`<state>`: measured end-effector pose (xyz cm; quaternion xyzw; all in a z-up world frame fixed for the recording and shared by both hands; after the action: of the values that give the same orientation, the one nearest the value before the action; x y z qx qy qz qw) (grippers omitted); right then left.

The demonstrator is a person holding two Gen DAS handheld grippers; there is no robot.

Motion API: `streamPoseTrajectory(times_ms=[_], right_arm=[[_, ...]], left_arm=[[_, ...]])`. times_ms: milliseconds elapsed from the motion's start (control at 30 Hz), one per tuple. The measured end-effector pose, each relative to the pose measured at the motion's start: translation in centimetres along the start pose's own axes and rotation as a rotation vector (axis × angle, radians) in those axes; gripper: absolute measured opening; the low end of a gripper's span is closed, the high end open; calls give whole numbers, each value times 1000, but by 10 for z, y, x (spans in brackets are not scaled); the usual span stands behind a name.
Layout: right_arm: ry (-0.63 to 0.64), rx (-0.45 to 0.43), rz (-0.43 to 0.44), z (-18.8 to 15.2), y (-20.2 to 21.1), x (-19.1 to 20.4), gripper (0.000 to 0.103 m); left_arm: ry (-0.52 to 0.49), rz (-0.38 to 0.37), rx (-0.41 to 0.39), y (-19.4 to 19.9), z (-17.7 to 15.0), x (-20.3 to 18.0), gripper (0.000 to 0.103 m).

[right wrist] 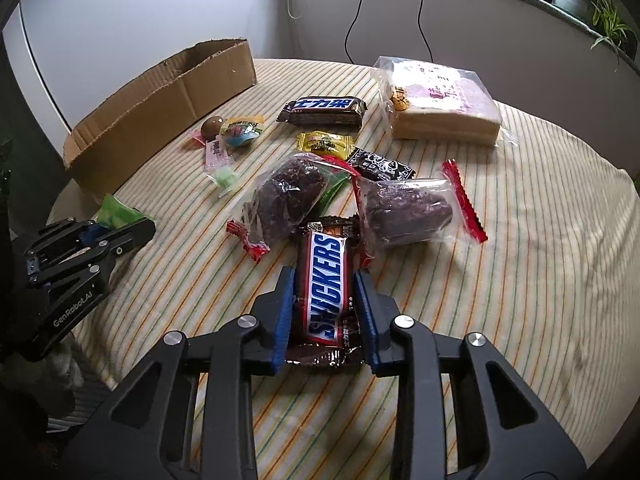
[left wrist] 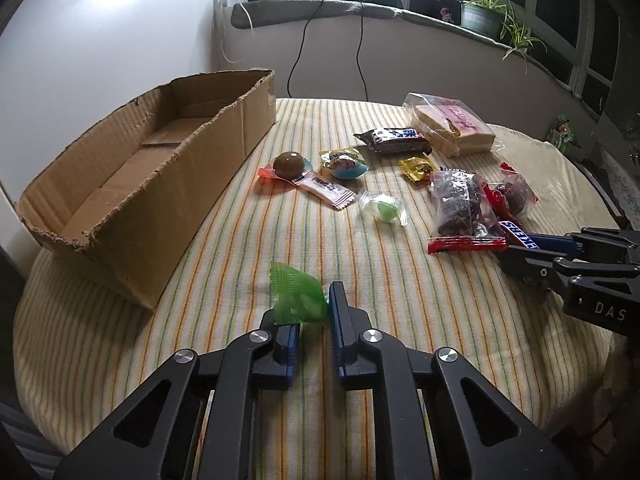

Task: Organize snacks
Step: 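Grasp the green candy with the left tool while the right tool grasps the Snickers bar, then carry both snacks to the cardboard box and open both tools to drop them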

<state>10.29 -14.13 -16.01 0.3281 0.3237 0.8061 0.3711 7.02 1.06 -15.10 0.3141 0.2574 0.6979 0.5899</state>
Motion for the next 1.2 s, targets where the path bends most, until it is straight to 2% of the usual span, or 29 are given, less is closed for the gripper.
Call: streamPoseTrajectory(times_ms=[200,600,800,1200], right_arm=[[-11,-13,7,-3,9,-1,30],[-6,-71,19,2,39,3,30],[2,-83,8,6,43,3,30],[-12,-84,3,3,42,-1,30]], left_arm=[[47,-38,0,3,1,4,6],[66,-67,-49,21,12,4,5],[61,-68,-23,6,8,2,4],[80,-75,-25,-7,14,0,4]])
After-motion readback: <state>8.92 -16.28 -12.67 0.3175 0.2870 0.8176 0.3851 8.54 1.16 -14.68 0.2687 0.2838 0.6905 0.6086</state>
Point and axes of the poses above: each gripper's, at about its wrist camera, not at the fingertips, and y roughly against the way its jaws point, x to its left, z to its top, the point moved 6 cm from there along -y, roughly the way its jaws point, and after that the axes turned 14 degrees about z, right-handed, at the moved point
